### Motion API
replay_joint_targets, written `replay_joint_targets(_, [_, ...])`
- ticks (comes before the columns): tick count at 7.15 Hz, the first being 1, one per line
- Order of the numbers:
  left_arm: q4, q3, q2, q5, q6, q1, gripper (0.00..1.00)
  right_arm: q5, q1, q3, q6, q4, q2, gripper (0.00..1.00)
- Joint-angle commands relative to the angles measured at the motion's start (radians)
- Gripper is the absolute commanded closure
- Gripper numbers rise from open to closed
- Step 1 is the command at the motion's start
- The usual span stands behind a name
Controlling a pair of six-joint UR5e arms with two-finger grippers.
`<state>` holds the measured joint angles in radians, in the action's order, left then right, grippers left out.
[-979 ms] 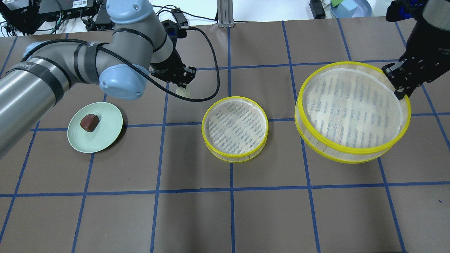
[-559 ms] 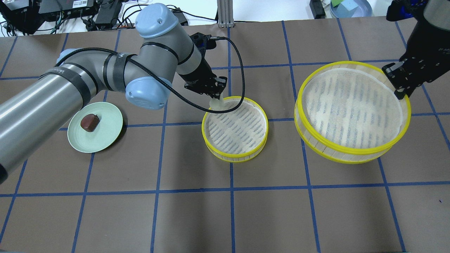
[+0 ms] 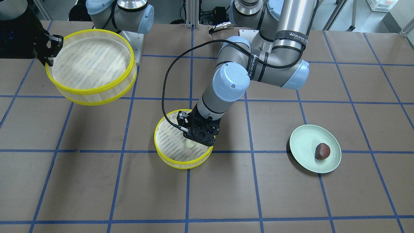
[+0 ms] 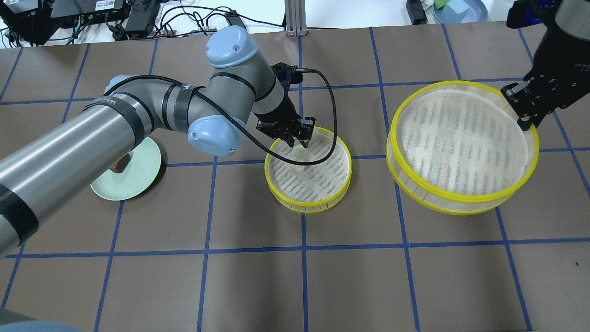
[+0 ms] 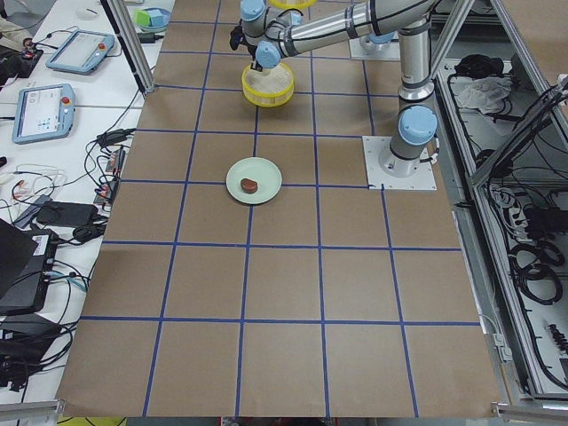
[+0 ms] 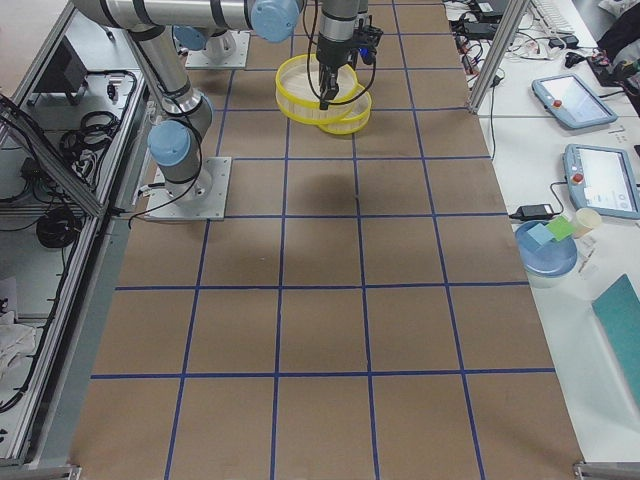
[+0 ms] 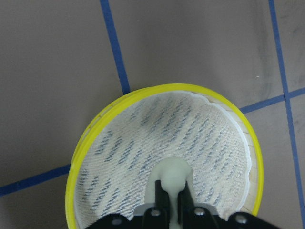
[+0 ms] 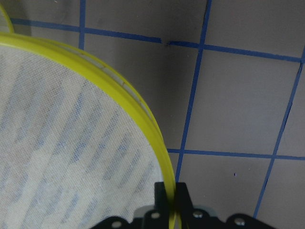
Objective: Place buns in different layers of steamer
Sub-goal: 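Restack the top layer with the right gripper while the left returns to the plate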
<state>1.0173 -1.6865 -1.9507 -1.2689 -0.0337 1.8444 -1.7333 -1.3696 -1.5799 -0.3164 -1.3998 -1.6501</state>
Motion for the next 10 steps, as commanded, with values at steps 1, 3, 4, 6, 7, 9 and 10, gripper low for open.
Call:
replay_joint_targets(1, [0.000, 0.002, 0.009, 0.000, -0.002, 0.001, 0.00, 0.000, 0.000, 0.003, 0.002, -0.007, 0.004, 1.00])
replay_joint_targets(3, [0.010, 0.016, 0.030, -0.038, 0.000, -0.017, 0.00, 0.038, -0.012, 0.000, 0.006, -0.078, 0.053, 1.00])
replay_joint_targets(4, [0.011, 0.022, 0.035, -0.150, 0.003, -0.051, 0.00, 0.040, -0.025, 0.008, 0.019, -0.134, 0.103, 1.00])
replay_joint_targets(6, [0.032, 0.025, 0.052, -0.216, 0.122, -0.166, 0.00, 0.040, -0.173, 0.098, 0.163, -0.152, 0.232, 1.00])
replay_joint_targets(7, [0.046, 0.008, 0.049, -0.218, 0.205, -0.222, 0.00, 0.041, -0.292, 0.107, 0.333, -0.247, 0.301, 1.00])
replay_joint_targets(9, [0.102, 0.007, 0.055, -0.288, 0.337, -0.336, 0.00, 0.040, -0.419, 0.106, 0.492, -0.319, 0.393, 1.00])
replay_joint_targets(10, [0.104, 0.007, 0.056, -0.296, 0.432, -0.411, 0.00, 0.049, -0.436, 0.106, 0.493, -0.333, 0.418, 1.00])
